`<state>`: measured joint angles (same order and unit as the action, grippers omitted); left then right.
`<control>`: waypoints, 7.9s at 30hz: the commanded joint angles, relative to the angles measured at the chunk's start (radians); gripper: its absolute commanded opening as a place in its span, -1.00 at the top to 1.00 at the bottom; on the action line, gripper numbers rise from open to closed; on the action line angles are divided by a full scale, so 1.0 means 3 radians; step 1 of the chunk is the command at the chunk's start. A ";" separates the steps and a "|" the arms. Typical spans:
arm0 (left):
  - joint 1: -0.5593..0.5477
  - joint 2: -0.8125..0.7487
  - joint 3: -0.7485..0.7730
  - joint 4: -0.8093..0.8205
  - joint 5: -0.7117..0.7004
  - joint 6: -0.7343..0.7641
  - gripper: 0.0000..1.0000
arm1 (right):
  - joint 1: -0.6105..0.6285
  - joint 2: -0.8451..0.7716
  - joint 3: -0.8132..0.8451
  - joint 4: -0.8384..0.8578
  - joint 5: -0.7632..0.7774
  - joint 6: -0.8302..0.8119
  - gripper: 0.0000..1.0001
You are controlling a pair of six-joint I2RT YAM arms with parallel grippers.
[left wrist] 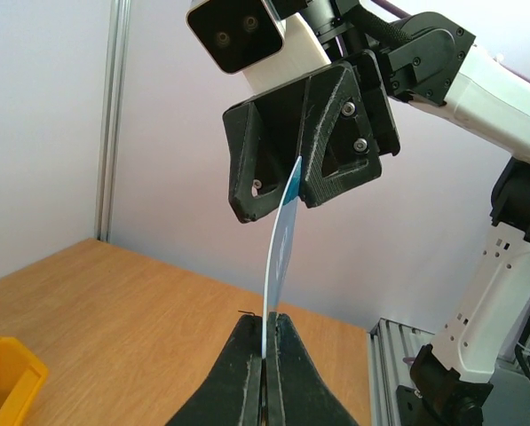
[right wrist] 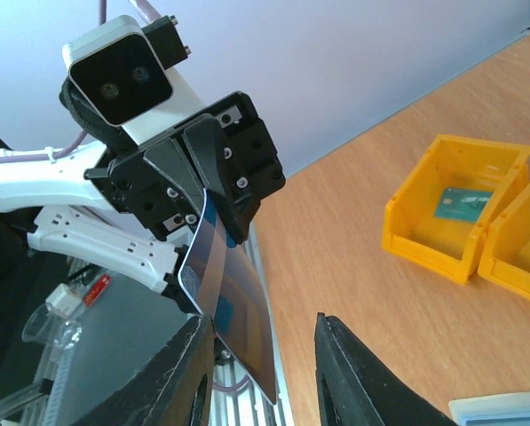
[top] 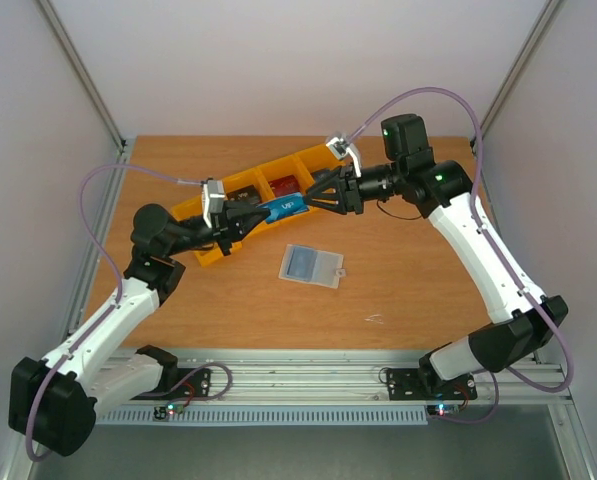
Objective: Take the credit cards out of the card holder
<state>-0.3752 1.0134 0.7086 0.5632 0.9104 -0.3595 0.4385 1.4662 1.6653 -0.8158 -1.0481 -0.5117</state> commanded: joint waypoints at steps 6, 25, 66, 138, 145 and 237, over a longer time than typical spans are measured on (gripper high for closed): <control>-0.0007 -0.0007 -0.0001 0.0183 -0.0100 -0.0059 1.00 | 0.0067 0.0142 0.0049 -0.0164 -0.0398 -0.0132 0.20; -0.0007 0.0148 0.0087 0.0136 -0.0133 -0.0045 1.00 | 0.0024 0.0245 0.0232 -0.0284 -0.0161 -0.0133 0.98; 0.0104 0.0605 0.0015 -0.1225 -0.2413 0.0313 -0.53 | -0.0605 0.3728 0.3442 -0.0617 0.2489 0.0178 0.98; 0.0126 0.0675 -0.0129 -0.1374 -0.1545 0.0945 -0.54 | 0.0240 0.1392 0.0481 -0.0208 0.3270 0.0808 -0.09; 0.0038 0.0928 -0.0350 -0.1062 -0.1603 0.0581 -0.52 | 0.0516 0.1114 -0.0577 0.0101 0.3252 0.1601 -0.02; -0.0005 0.1275 -0.0439 -0.0798 -0.0723 0.0314 -0.61 | -0.0267 0.1193 -0.0923 0.0244 0.0183 0.0601 0.97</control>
<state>-0.4015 1.4105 0.5446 0.3477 0.6270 -0.2787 0.3656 1.8847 1.3533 -0.6937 -0.9188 -0.2535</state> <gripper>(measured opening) 0.795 0.013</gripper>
